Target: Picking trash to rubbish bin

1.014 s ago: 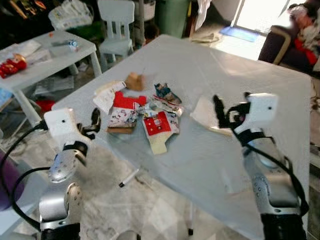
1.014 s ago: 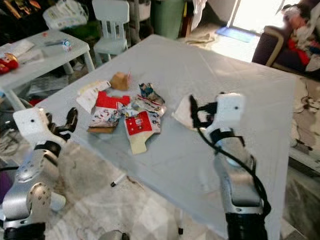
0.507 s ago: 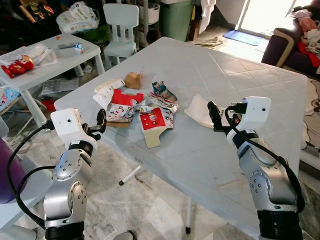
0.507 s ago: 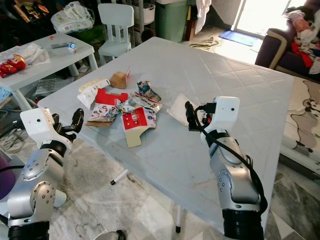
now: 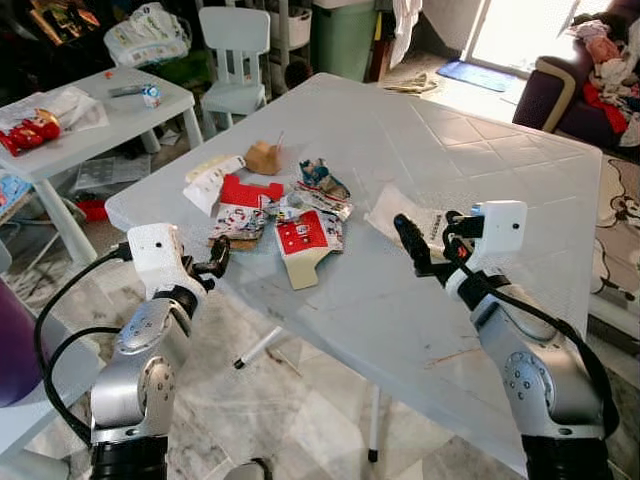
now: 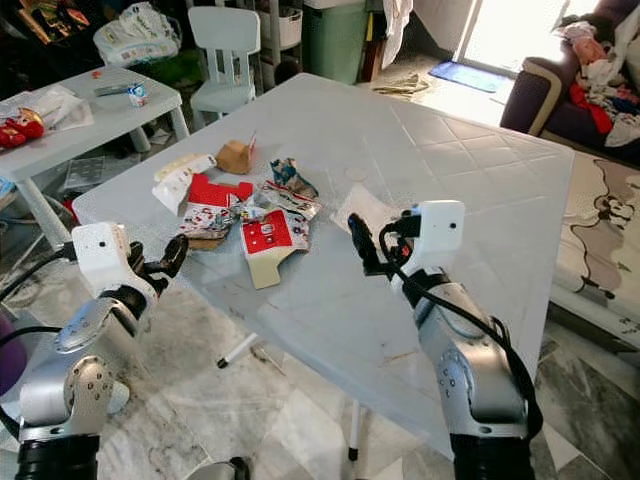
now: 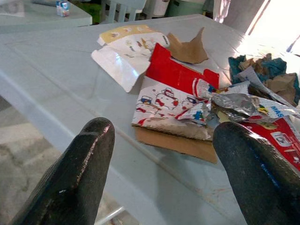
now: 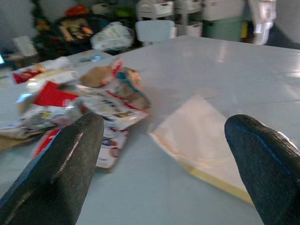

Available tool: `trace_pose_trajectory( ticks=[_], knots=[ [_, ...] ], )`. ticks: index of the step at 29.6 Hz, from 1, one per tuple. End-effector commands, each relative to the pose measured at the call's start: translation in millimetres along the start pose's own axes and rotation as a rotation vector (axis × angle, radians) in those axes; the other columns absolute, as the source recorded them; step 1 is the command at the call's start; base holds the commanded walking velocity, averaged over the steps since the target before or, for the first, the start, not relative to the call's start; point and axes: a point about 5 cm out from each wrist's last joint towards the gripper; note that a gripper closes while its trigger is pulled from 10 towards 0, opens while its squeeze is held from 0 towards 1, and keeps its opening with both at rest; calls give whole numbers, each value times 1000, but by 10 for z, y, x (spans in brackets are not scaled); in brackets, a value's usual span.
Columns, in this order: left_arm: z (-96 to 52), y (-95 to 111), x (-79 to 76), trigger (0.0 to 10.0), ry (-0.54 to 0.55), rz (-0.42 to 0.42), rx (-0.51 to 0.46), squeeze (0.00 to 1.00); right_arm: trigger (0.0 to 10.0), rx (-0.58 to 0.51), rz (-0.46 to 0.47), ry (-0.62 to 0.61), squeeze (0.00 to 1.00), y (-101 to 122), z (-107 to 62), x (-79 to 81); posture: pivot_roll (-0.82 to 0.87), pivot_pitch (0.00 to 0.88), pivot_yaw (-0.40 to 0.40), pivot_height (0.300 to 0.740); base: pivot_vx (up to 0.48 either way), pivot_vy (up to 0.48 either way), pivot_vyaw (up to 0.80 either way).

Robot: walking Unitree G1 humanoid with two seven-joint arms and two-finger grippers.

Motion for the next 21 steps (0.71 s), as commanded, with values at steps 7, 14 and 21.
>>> trace_pose_trajectory(
  ticks=[7,14,21],
  knots=[
    [102,-99,-146,10000,-125,-13,103,0,10000,26,-47,37,0,23,-45,45,44,126,-59,740,0,0,0],
    [178,-65,-249,10000,-170,5,100,0,10000,107,-195,130,0,-117,-86,125,24,135,-60,740,0,0,0],
    [45,-64,-319,10000,-172,-5,58,0,10000,94,-284,90,0,-249,116,13,72,134,-62,740,0,0,0]
  ],
)
Point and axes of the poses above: a point about 5 cm out from each wrist's last joint towards the gripper, its own z axis pointing out of the wrist towards the gripper, its own y axis along the axis of the wrist's last joint, x = y × z, and after that the axes turned 12 degrees about z, right-handed
